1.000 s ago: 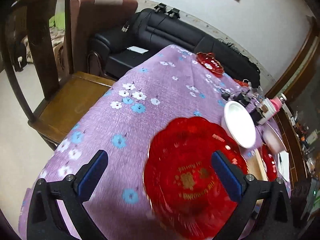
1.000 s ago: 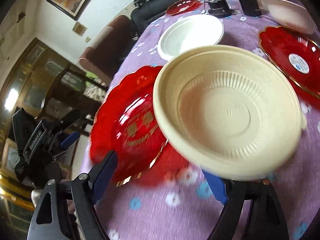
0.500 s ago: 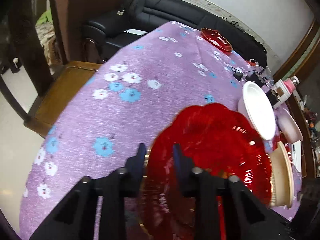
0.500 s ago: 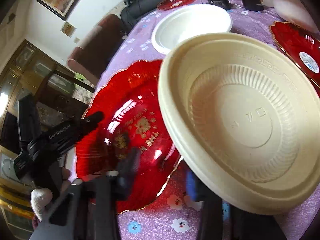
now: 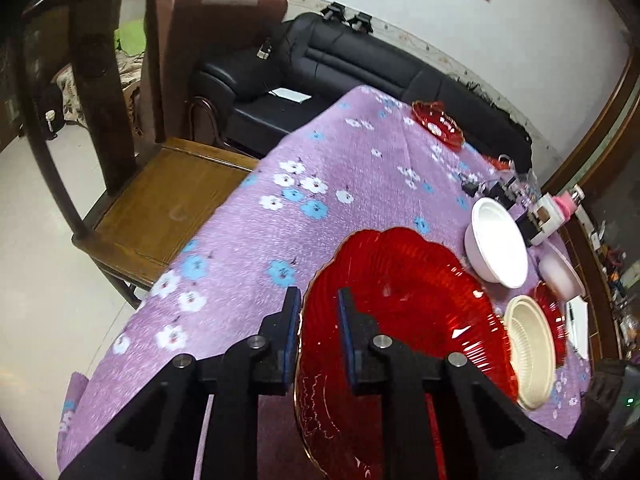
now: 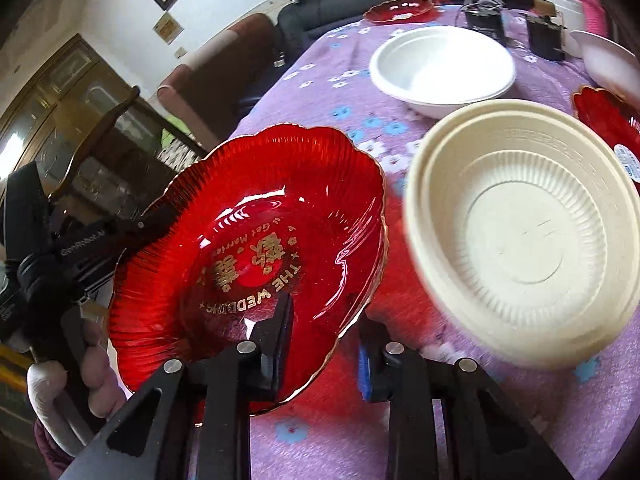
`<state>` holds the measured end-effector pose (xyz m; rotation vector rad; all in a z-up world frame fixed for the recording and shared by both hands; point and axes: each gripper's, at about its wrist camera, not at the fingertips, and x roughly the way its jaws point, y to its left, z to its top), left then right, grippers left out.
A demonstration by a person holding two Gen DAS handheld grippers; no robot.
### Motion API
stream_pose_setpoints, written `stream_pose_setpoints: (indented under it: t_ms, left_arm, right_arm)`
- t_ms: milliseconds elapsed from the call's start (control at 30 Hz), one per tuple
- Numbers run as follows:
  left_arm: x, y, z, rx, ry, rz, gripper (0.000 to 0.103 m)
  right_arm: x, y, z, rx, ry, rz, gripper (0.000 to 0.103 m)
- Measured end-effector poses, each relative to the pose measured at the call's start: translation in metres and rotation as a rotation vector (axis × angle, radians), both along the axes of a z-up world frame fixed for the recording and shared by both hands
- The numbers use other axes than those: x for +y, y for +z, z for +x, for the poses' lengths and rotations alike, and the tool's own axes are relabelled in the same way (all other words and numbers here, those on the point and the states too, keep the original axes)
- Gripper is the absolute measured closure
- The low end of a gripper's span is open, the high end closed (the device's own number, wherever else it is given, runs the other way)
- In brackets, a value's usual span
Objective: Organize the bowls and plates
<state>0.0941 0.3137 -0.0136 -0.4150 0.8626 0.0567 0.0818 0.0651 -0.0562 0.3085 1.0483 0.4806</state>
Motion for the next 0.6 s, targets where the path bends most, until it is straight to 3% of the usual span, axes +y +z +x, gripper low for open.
stream_pose_setpoints:
  t_ms: [267,600]
  left_arm:
    - [0.010,0.016,-0.036,-0.056,0.033,-0.003,0.085]
    - [0.016,-0.004,-0.061,-0.031,0.062,-0.014,0.085]
  right_arm:
    - [0.013,0.012,-0.019,-0.068,0.066,-0.032,0.073]
    - [0.019,0.005,-0.036,-0.079,0.091,-0.071,0.073]
